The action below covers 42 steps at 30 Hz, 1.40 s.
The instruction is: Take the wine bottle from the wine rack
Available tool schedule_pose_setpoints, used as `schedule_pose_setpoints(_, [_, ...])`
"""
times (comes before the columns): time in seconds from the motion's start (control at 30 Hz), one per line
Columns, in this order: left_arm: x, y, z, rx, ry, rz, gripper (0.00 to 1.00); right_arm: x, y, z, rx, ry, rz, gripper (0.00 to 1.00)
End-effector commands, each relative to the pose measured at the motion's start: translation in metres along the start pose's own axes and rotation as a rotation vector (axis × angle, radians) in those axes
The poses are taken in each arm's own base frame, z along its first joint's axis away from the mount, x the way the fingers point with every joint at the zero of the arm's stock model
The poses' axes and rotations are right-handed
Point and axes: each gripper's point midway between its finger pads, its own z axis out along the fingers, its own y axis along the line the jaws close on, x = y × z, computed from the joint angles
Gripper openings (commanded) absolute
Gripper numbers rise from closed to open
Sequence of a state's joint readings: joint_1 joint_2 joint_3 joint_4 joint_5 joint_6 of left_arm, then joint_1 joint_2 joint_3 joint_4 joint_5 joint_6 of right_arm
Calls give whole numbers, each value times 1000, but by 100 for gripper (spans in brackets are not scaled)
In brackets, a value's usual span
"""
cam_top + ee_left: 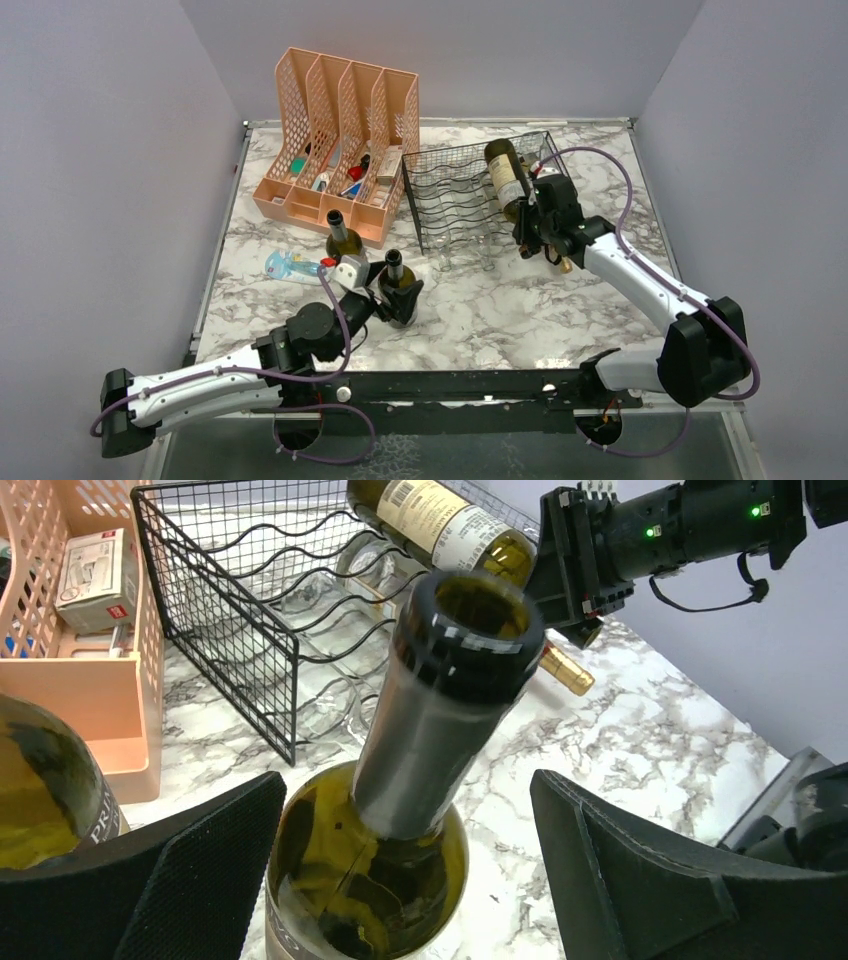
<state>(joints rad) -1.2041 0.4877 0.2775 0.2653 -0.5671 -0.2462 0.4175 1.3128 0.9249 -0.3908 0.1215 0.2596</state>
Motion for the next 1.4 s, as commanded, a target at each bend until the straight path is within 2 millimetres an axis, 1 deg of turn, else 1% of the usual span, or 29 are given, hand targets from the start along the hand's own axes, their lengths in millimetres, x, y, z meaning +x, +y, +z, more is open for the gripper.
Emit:
schedule_pose_setpoints(0.0, [-1,-3,-13,-3,136,-21,99,-28,5,-24,-30,-74,6,23])
schedule_pose_setpoints(0.07, [-14,-4,-18,-8,147,-40,99,-34,9,-38,-59,-87,-1,3])
schedule_pose_setpoints(0.1, [-20,-5,-21,-2,150,-46,99,-39,11,-46,-69,-98,-5,1])
schedule_pose_setpoints(0.17, [-39,-10,-27,25,136,-59,99,-48,14,-64,-93,-125,-20,1])
schedule_pose_setpoints(0.23, [-63,-19,-32,78,106,-51,99,-58,18,-83,-121,-153,-26,1])
schedule_pose_setpoints(0.3, [-91,-29,-37,138,63,-31,99,-68,25,-105,-168,-177,-34,1])
schedule_pose_setpoints(0.37, [-123,-39,-39,175,21,0,99,-73,33,-123,-220,-183,-40,1])
schedule_pose_setpoints(0.47, [-162,-59,-31,230,-1,104,99,-71,44,-149,-305,-169,-52,1])
schedule_pose_setpoints(0.5, [-171,-69,-25,258,4,154,99,-68,49,-157,-336,-159,-57,1])
schedule_pose_setpoints(0.57, [-178,-90,-10,331,28,290,99,-59,58,-173,-412,-125,-79,1])
schedule_pose_setpoints(0.67, [-175,-118,19,423,69,480,99,-39,66,-198,-492,-51,-97,1])
schedule_pose_setpoints(0.73, [-160,-137,40,502,98,623,99,-24,66,-214,-521,2,-102,1])
schedule_pose_setpoints(0.8, [-146,-150,57,573,107,751,99,-11,64,-228,-535,39,-102,1])
schedule_pose_setpoints(0.87, [-138,-165,69,656,96,860,99,0,65,-243,-566,47,-93,1])
schedule_pose_setpoints(0.93, [-123,-171,81,708,91,995,99,10,70,-256,-614,69,-80,1])
schedule_pose_setpoints(1.03, [-107,-178,99,738,82,1149,99,26,72,-266,-647,125,-47,1])
schedule_pose_setpoints(1.13, [-85,-186,108,780,83,1277,99,35,75,-273,-679,152,-31,1])
schedule_pose_setpoints(1.23, [-64,-199,120,814,97,1320,97,39,77,-279,-705,161,-24,1])
schedule_pose_setpoints(1.3, [-51,-207,123,849,101,1336,93,40,78,-281,-714,162,-24,1])
schedule_pose_setpoints(1.37, [-43,-214,126,863,94,1344,90,41,79,-283,-724,163,-25,1])
